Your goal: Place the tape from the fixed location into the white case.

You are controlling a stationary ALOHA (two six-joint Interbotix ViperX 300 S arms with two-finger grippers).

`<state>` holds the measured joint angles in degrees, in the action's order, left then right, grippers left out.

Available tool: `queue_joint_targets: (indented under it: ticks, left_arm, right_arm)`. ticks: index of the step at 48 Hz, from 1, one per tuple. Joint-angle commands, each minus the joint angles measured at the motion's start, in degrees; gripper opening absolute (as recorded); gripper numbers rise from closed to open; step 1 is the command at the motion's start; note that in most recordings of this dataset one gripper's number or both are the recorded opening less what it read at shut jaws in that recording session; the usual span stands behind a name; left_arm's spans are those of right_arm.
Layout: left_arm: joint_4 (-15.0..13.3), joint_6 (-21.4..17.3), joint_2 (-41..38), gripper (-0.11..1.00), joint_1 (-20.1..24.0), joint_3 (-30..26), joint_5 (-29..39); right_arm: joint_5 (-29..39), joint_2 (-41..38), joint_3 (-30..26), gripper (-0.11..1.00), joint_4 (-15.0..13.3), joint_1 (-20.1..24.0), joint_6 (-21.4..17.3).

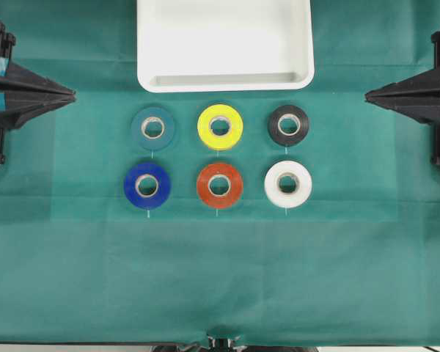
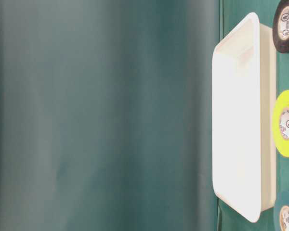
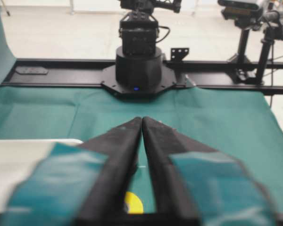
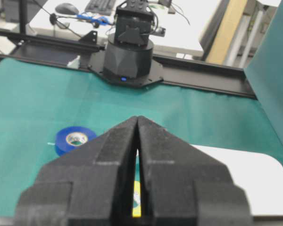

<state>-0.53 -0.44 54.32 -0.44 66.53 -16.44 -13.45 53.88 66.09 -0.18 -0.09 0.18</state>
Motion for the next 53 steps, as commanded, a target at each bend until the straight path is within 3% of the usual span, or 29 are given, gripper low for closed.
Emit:
queue_joint_targets:
  ticks: [1, 9, 14, 29, 47, 53]
  left_arm:
    - [-0.18, 0.18, -0.44, 0.34, -0.18, -1.49, -0.44]
    - [-0.18, 0.18, -0.53, 0.84, -0.18, -1.41, -0.09]
    - [-0.26, 0.26, -0.53, 0.99, -0.26, -1.49, 0.53]
    - [-0.26, 1.05, -0.53, 1.0, -0.62, -1.58, 0.97]
    - [-0.26, 1.14, -0.62, 1.0, -7.56, -2.02, 1.05]
    - [-0.26, 1.14, -0.88, 1.0, -8.0, -1.93, 1.23]
  right_arm:
    - [-0.26, -0.18, -1.67, 0.0, 0.0, -0.09, 0.09]
    - [-0.26, -0.18, -1.67, 0.0, 0.0, -0.09, 0.09]
    - [-0.26, -0.09, -1.67, 0.0, 0.0, -0.09, 0.09]
    - [0.88, -0.09, -2.2, 0.0, 0.0, 0.0, 0.09]
    - [1.05, -0.18, -2.46, 0.0, 0.0, -0.09, 0.09]
    - [1.05, -0.18, -2.46, 0.0, 0.0, -0.09, 0.09]
